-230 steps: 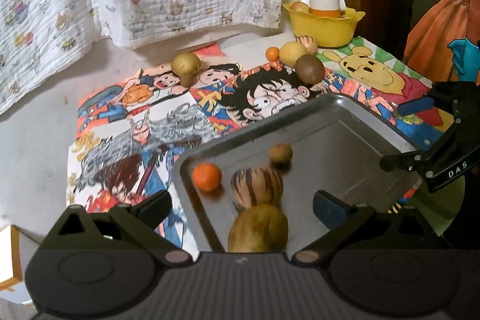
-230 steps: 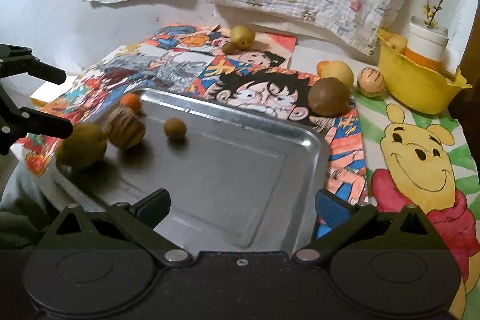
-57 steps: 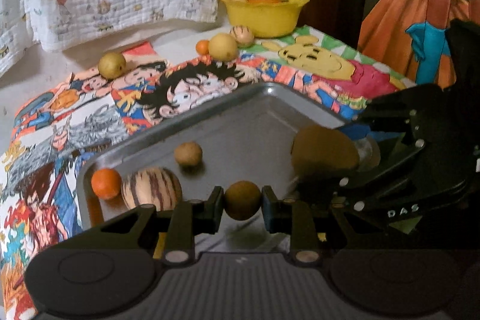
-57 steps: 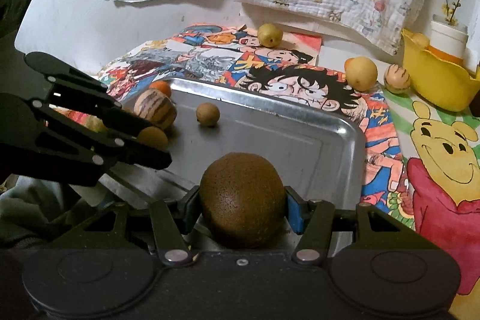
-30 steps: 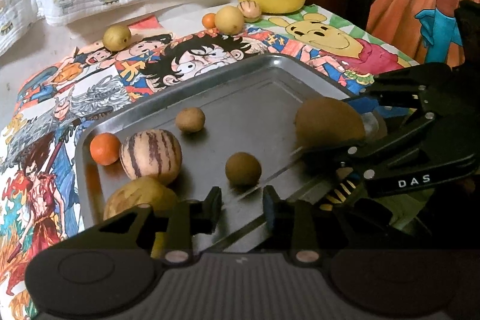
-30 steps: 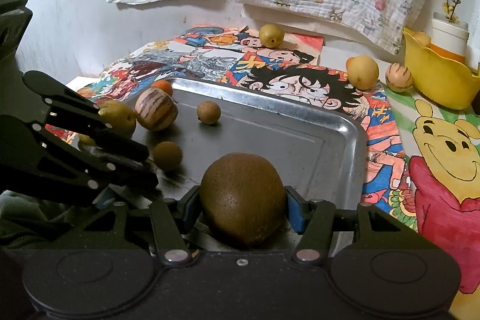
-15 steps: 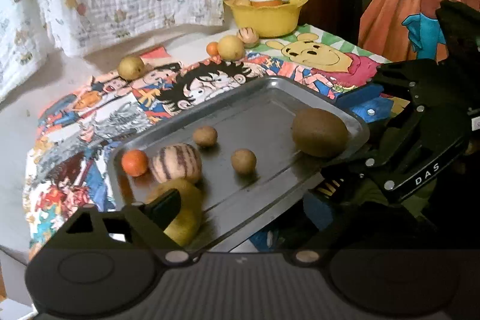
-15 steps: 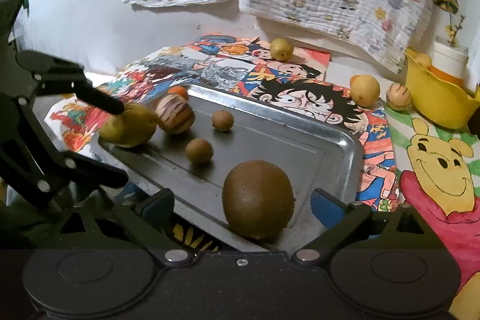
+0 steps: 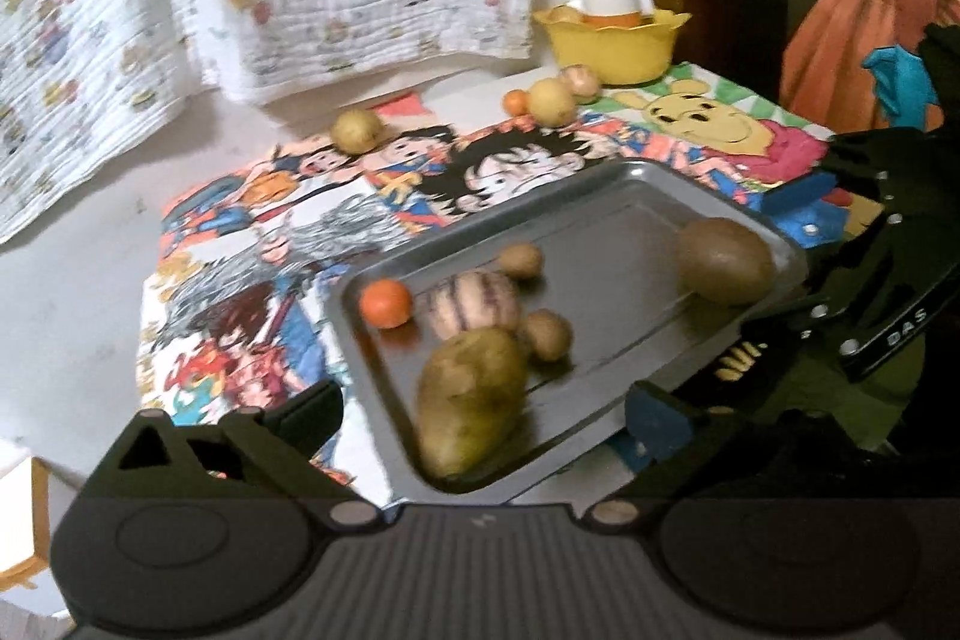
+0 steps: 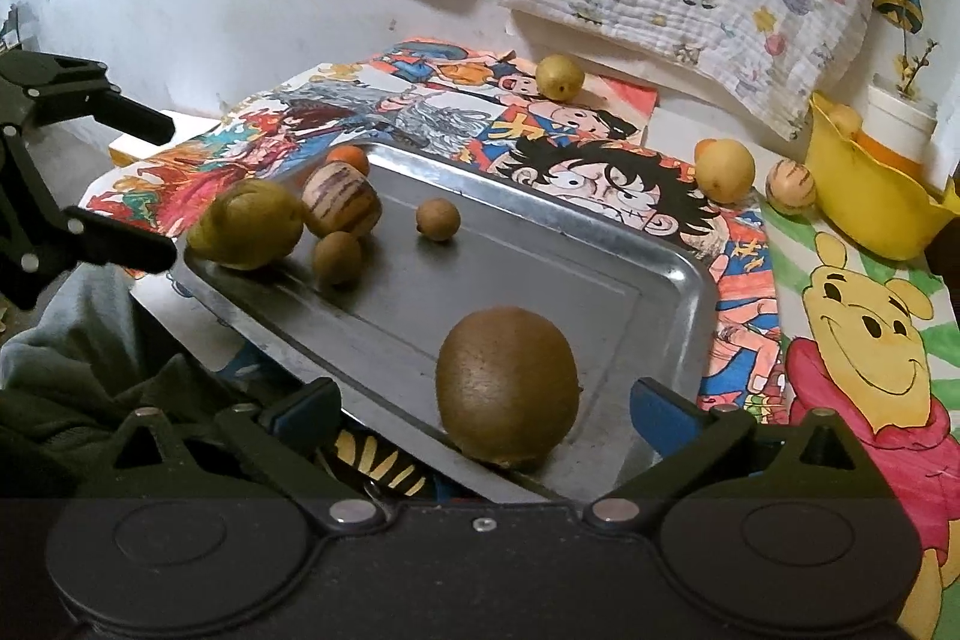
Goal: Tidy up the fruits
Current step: 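Release the small kiwi into the tray with the left tool while the right tool releases the large kiwi, then reach the left tool to the green pear while the right tool reaches the large yellow pear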
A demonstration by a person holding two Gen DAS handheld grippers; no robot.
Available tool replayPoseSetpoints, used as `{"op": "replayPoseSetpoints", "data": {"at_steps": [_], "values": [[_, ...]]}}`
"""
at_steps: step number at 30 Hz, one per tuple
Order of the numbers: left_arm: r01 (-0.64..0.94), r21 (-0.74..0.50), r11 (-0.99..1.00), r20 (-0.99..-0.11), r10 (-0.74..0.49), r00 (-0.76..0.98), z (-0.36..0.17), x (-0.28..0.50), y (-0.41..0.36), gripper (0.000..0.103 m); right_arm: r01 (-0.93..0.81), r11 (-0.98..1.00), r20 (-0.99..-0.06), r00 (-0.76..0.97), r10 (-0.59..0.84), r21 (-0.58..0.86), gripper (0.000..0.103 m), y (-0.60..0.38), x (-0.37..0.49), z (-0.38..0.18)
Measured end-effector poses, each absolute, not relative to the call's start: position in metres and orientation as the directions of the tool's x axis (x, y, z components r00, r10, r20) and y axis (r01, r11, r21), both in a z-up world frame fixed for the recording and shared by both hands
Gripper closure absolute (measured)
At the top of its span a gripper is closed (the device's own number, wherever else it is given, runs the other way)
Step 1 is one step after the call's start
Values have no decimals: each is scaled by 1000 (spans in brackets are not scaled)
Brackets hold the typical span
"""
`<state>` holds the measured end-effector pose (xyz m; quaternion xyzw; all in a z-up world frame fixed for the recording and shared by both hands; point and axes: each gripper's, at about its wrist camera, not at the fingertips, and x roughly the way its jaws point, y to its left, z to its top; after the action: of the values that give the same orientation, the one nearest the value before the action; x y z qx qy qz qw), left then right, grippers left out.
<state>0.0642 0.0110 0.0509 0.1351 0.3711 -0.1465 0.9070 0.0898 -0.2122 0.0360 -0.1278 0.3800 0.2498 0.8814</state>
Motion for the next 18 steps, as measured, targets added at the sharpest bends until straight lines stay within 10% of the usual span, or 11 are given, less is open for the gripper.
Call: {"op": "replayPoseSetpoints", "data": {"at_steps": [18], "values": [[325,118,938,-725,-142,674,55,92,37,1,-535,844,-743,575,343,-25,1,-211,119,41]]}}
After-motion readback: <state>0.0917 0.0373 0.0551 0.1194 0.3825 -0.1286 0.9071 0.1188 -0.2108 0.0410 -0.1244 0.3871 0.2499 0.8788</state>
